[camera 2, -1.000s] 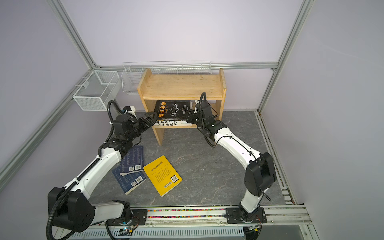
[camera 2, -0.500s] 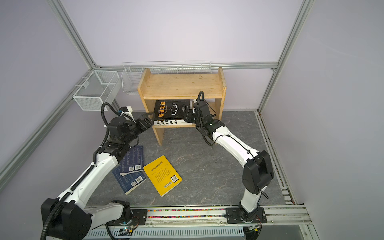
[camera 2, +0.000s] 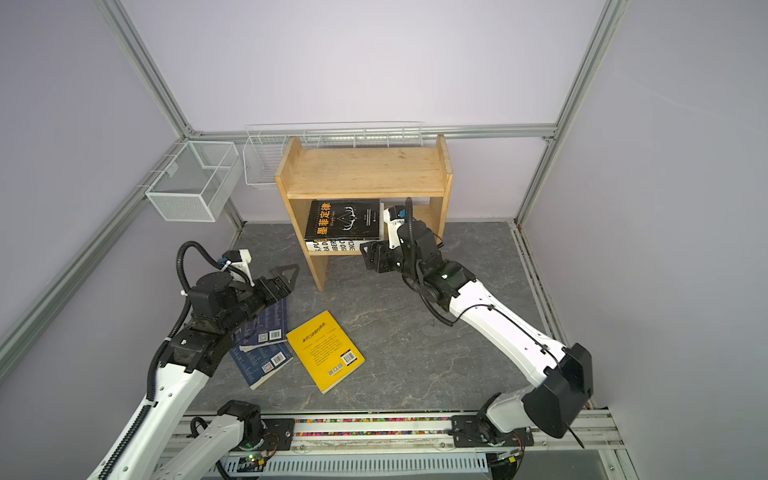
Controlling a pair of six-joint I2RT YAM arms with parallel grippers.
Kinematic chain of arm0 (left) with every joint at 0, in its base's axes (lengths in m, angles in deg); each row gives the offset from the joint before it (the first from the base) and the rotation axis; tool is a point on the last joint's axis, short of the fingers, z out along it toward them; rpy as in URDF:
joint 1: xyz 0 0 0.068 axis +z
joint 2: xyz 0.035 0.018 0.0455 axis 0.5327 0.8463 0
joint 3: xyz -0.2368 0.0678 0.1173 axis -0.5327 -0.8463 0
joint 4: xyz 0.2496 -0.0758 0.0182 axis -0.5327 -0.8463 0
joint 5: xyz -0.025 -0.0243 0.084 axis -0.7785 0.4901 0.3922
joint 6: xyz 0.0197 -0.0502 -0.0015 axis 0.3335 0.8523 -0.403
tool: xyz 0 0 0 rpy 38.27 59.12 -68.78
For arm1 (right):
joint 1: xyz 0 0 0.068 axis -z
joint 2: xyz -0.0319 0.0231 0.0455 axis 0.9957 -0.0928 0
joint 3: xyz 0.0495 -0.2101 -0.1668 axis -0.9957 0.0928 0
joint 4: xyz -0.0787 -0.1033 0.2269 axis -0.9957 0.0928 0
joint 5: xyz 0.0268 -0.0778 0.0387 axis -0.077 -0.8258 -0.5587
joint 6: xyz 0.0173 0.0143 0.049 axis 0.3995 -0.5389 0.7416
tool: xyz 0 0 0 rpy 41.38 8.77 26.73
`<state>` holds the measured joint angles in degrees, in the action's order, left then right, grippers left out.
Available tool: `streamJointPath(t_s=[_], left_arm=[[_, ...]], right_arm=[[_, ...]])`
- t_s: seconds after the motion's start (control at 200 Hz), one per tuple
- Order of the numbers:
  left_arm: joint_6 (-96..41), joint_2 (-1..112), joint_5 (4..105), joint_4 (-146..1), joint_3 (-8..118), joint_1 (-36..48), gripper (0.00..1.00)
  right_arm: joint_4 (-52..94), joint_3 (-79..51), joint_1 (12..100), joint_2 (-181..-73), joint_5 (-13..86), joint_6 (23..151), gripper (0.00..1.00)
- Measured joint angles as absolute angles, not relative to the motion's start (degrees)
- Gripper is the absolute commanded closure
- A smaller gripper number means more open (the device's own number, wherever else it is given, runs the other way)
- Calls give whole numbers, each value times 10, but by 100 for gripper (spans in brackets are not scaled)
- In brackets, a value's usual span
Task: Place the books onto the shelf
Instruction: 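Lower both grippers to the yellow book on the table and grip its edges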
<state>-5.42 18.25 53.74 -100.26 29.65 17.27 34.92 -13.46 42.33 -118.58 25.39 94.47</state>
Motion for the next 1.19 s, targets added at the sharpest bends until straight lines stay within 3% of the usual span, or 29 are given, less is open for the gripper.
streamJointPath(t_s=[0.155,0.375,0.805,1.195], left_arm=[[0,121,550,-1095,211,150,3],[76,68,575,-1163,126,85,3],[155,81,562,-1116,3,78,5],[191,159,537,-979,-13,74,7]], right_arm=[[344,-45,375,-1151,284,949,8],[347,37,326,-1210,332,968,0],[295,17,324,-1400,417,983,6],[283,-2,324,-1473,521,1003,23]])
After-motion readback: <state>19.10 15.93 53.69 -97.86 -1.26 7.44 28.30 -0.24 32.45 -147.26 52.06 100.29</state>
